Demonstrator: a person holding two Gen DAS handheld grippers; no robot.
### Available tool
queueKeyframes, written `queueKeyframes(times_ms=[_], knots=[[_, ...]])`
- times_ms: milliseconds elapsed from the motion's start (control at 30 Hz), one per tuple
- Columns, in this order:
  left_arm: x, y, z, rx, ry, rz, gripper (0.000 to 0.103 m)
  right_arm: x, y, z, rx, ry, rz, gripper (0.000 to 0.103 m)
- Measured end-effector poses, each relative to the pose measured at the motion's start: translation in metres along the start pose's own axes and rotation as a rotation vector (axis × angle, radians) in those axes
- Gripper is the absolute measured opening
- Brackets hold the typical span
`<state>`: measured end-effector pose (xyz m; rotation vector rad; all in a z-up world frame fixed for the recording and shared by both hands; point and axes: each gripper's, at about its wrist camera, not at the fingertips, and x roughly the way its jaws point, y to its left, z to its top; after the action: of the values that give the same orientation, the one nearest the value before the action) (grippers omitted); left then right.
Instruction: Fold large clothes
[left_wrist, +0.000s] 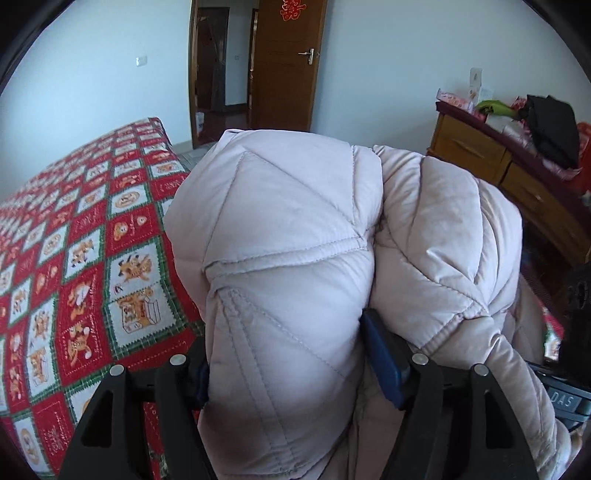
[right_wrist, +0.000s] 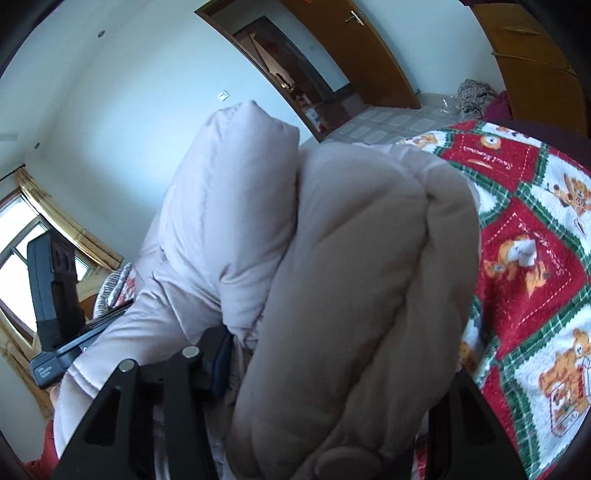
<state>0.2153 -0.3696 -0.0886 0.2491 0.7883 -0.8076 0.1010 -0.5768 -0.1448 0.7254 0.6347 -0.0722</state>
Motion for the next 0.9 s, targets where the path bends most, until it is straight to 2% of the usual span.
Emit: queueKeyframes(times_ms=[167, 300, 500, 900], knots=[[0.008, -0.003, -0.003, 0.011, -0.015, 0.048, 0.07, -0.013, 0.003, -0.003, -0.044, 0.011, -0.054, 0.057], [0.013, -0.003, -0.004, 0.008, -0.019, 0.07, 0.07, -0.025, 0.017, -0.023, -0.072, 0.018, -0.082, 0.058], [0.014, -0.003, -0.006, -0.012, -0.022, 0.099, 0.07, -0.012, 0.012, -0.011, -0.124, 0.084, -0.049, 0.064], [0.02, -0.005, -0.008, -0.023, -0.045, 0.167, 0.07, -0.005, 0.012, -0.01, -0.161, 0.069, -0.063, 0.067]])
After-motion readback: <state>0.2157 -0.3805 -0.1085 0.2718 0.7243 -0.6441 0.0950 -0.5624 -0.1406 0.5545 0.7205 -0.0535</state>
